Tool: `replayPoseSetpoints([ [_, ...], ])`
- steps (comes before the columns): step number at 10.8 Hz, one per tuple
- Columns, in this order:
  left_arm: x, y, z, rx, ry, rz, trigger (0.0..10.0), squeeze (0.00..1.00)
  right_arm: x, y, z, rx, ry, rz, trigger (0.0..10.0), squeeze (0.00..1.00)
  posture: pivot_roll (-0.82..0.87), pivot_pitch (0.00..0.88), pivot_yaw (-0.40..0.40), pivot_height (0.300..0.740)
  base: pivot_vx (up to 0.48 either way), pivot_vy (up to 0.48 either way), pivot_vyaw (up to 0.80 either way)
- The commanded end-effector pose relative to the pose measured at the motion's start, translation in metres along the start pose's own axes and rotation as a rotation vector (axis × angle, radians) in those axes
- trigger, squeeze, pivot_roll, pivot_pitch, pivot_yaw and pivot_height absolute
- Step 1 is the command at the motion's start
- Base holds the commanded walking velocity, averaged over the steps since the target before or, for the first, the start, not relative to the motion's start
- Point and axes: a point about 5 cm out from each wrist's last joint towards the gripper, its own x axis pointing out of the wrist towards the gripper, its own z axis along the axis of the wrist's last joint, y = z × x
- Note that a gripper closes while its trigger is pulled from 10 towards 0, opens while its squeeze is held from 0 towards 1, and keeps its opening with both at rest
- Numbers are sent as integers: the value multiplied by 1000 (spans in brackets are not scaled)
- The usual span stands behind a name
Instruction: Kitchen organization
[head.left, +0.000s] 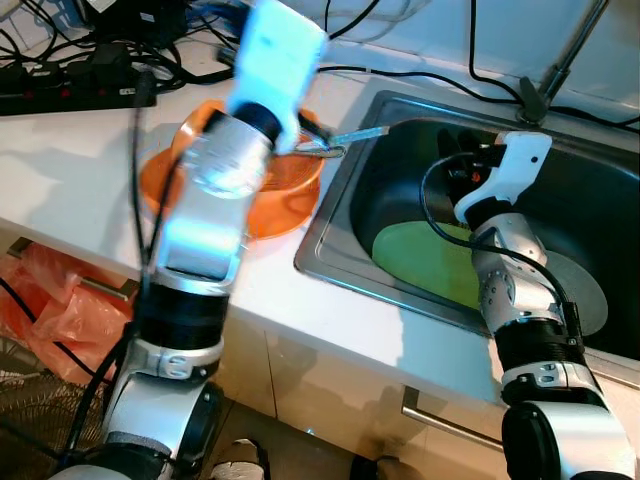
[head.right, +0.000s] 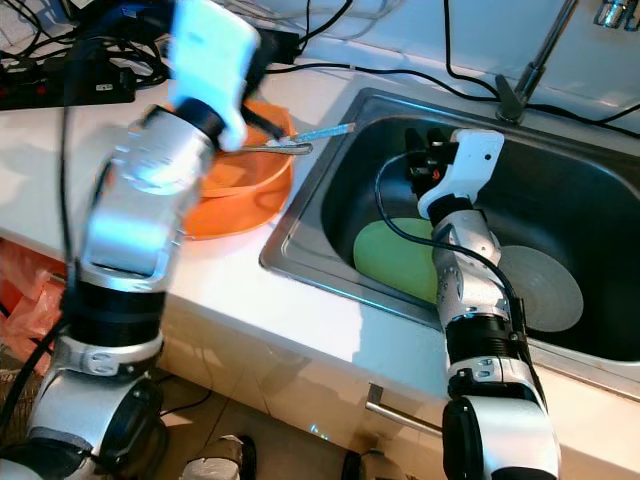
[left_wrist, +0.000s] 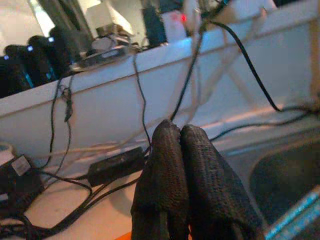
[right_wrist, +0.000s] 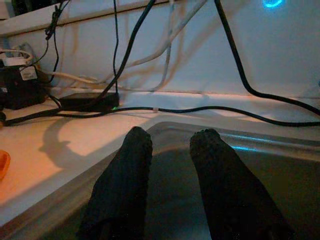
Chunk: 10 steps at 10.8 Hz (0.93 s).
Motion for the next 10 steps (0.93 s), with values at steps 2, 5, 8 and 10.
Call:
replayPoseSetpoints([
  [2,0,4,7,-90,-28,4,10000,0,2,-1,2,3,-11,0,10000,0,118,99,-65,740,0,0,0],
  [5,-1,10,24,-304,-120,8,10000,0,2,1,1,7,-7,6,10000,0,122,96,-68,740,0,0,0],
  [8,-1,24,40,-374,-188,37,10000,0,3,2,0,9,-4,9,10000,0,127,97,-71,740,0,0,0],
  [10,-4,34,50,-435,-259,68,10000,0,2,1,-1,9,-2,4,10000,0,124,98,-69,740,0,0,0],
])
